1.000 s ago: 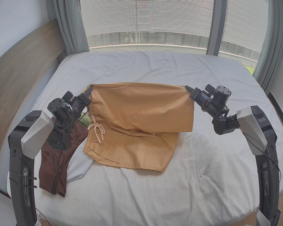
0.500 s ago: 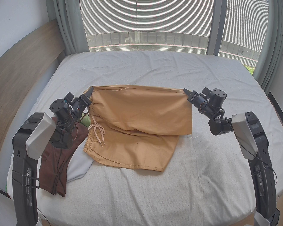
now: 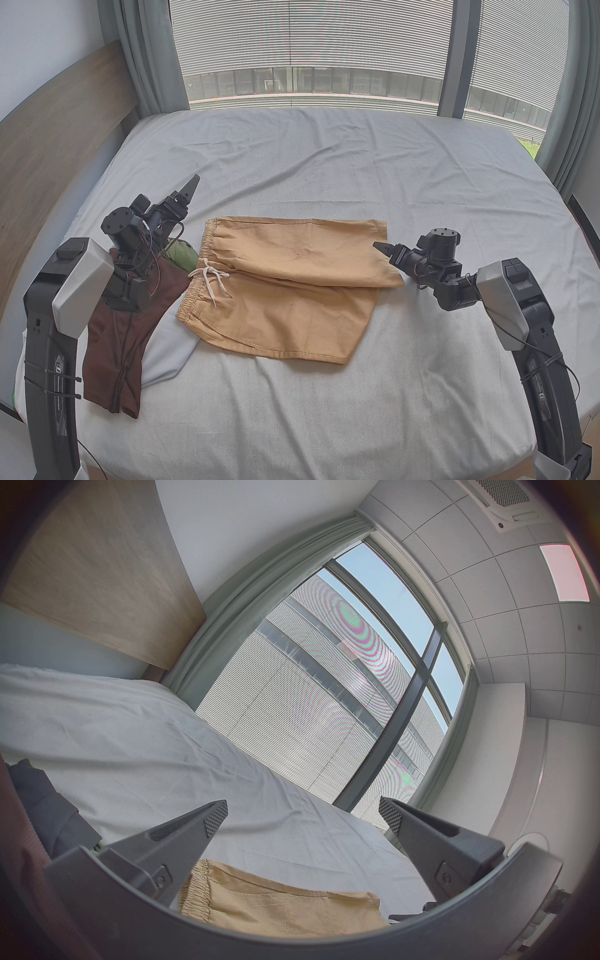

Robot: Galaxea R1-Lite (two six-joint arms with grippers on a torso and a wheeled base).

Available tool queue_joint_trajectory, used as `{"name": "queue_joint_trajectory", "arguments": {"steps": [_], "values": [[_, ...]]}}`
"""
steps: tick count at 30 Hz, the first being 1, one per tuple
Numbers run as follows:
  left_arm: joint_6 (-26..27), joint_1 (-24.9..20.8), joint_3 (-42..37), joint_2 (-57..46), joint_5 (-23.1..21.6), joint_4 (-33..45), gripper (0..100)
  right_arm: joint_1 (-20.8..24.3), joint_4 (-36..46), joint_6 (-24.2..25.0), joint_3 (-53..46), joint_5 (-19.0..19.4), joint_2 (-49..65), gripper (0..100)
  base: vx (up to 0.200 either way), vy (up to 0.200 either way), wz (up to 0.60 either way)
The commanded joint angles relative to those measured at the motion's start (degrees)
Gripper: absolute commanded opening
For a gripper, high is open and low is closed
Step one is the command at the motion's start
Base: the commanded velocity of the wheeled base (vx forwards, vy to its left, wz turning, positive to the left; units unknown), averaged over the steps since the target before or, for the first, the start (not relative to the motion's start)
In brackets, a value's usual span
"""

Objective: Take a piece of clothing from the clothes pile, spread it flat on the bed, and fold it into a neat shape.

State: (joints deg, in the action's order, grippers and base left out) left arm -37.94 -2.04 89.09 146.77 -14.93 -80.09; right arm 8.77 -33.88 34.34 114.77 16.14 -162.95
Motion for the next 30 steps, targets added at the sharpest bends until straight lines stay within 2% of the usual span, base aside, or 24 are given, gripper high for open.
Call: {"name": "queue_joint_trajectory", "arguments": {"steps": [1, 4, 6, 9, 12, 17, 22, 23, 25, 27, 28, 30], "values": [[0.0, -0.3, -2.9, -1.6, 0.6, -1.6, 100, -0.3, 2.3, -0.1, -0.2, -2.5, -1.9, 100, 0.0, 0.0, 0.0], [-0.1, -0.6, -5.9, -3.4, 0.3, -2.8, 100, -0.1, 3.1, -0.1, -0.2, -4.3, -0.8, 100, 0.0, 0.0, 0.0], [-1.5, -1.1, -10.8, -6.9, -0.5, -4.0, 100, 0.5, 4.6, -0.1, -0.2, -5.8, 2.2, 100, 0.0, 0.0, 0.0], [-4.3, -1.5, -16.8, -12.3, -2.8, -5.7, 100, 1.3, 8.1, -0.2, -0.2, -6.3, 6.8, 100, 0.0, 0.0, 0.0], [-5.0, -1.7, -21.4, -16.8, -4.8, -6.0, 100, 2.3, 10.7, -0.6, -0.2, -7.1, 10.4, 100, 0.0, 0.0, 0.0], [-4.9, -2.1, -32.6, -24.8, -10.6, -8.1, 100, 4.4, 19.1, -5.3, -0.2, -8.9, 17.5, 100, 0.0, 0.0, 0.0], [-4.4, -1.9, -39.5, -29.4, -13.5, -8.5, 100, 5.2, 25.7, -7.7, -0.2, -9.5, 21.3, 100, 0.0, 0.0, 0.0], [-4.4, -1.6, -42.2, -31.4, -14.8, -8.5, 100, 5.8, 31.3, -8.9, -0.2, -9.5, 23.9, 100, 0.0, 0.0, 0.0], [-4.4, -1.5, -43.6, -32.0, -15.3, -8.5, 100, 6.4, 34.8, -9.6, -0.2, -9.5, 25.6, 100, 0.0, 0.0, 0.0], [-4.3, -1.4, -45.8, -32.6, -15.8, -8.5, 100, 7.4, 42.8, -10.7, -0.2, -9.5, 29.0, 100, 0.0, 0.0, 0.0], [-4.3, -1.4, -45.8, -32.6, -15.8, -8.5, 100, 7.4, 42.8, -10.7, -0.2, -9.5, 29.0, 100, 0.0, 0.0, 0.0], [-3.7, -1.6, -46.3, -32.4, -15.7, -8.5, 100, 9.2, 52.4, -11.6, -0.2, -9.7, 33.0, 100, 0.0, 0.0, 0.0]]}}
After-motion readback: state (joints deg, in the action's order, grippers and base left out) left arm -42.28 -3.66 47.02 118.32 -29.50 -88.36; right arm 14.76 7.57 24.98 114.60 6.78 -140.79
